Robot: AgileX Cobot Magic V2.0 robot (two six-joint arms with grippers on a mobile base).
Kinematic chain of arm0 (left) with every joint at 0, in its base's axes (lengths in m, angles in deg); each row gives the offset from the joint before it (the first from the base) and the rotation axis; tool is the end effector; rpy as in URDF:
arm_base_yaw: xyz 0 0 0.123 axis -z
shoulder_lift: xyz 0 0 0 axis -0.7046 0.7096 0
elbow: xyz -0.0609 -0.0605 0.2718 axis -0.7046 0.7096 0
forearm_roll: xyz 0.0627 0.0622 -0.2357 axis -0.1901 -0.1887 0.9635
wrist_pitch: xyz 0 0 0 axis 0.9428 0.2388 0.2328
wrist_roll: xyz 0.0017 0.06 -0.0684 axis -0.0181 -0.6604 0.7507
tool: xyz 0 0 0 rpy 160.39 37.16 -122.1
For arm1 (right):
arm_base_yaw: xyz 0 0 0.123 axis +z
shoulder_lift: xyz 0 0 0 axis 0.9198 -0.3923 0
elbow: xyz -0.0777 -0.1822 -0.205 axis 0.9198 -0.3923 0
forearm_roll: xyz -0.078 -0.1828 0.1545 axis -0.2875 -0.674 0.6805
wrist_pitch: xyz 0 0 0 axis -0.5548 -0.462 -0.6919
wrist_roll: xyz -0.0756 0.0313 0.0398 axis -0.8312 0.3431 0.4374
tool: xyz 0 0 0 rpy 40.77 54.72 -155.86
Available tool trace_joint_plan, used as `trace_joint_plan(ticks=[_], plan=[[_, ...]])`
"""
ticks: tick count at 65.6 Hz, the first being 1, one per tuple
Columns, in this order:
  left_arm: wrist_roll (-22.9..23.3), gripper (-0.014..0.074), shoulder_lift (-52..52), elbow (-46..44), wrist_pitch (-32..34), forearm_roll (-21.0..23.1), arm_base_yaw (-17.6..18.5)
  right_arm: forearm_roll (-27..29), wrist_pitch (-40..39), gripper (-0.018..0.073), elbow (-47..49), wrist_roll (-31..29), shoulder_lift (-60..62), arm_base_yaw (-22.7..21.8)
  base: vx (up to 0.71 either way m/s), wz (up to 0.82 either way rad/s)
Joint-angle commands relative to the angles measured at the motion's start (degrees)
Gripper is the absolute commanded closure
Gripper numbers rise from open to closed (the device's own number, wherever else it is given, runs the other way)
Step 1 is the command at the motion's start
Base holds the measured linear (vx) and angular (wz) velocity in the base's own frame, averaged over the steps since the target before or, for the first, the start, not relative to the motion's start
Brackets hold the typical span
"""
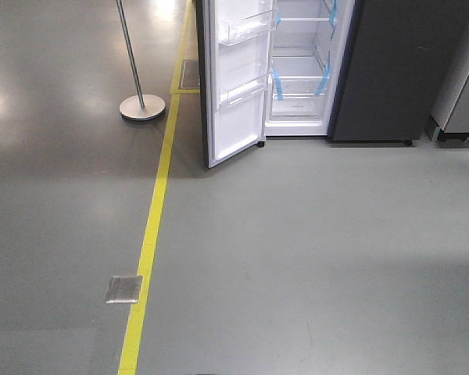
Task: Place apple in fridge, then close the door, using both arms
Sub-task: 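Drive toward the open white refrigerator carrying the apple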
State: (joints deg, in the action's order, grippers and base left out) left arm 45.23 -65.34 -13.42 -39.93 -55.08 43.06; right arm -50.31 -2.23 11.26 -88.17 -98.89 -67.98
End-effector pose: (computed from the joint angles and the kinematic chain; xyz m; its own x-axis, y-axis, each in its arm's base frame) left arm 0.0563 0.0004 0.1927 -0.0669 -0.1053 -0.9922 -0.0241 0.9943 -0.1039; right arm 0.0559 0.0288 0.5269 -0.2988 -0.0896 -0.9501 -0.3243 0.9459 0.0128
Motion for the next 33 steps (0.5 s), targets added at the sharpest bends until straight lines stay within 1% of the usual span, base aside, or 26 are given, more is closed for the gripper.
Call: trace_joint_plan(ticks=[1, 33], plan=[[0.6, 0.0603, -0.9, -1.0, 4.6, 0.1, 0.1, 0.9, -4.6, 0.0464, 1.4, -0.4, -0.5, 0.0, 0.24, -0.06], [0.6, 0.0603, -0.9, -1.0, 4.6, 0.1, 0.1, 0.9, -4.6, 0.0464, 1.4, -0.4, -0.5, 0.0, 0.24, -0.03]])
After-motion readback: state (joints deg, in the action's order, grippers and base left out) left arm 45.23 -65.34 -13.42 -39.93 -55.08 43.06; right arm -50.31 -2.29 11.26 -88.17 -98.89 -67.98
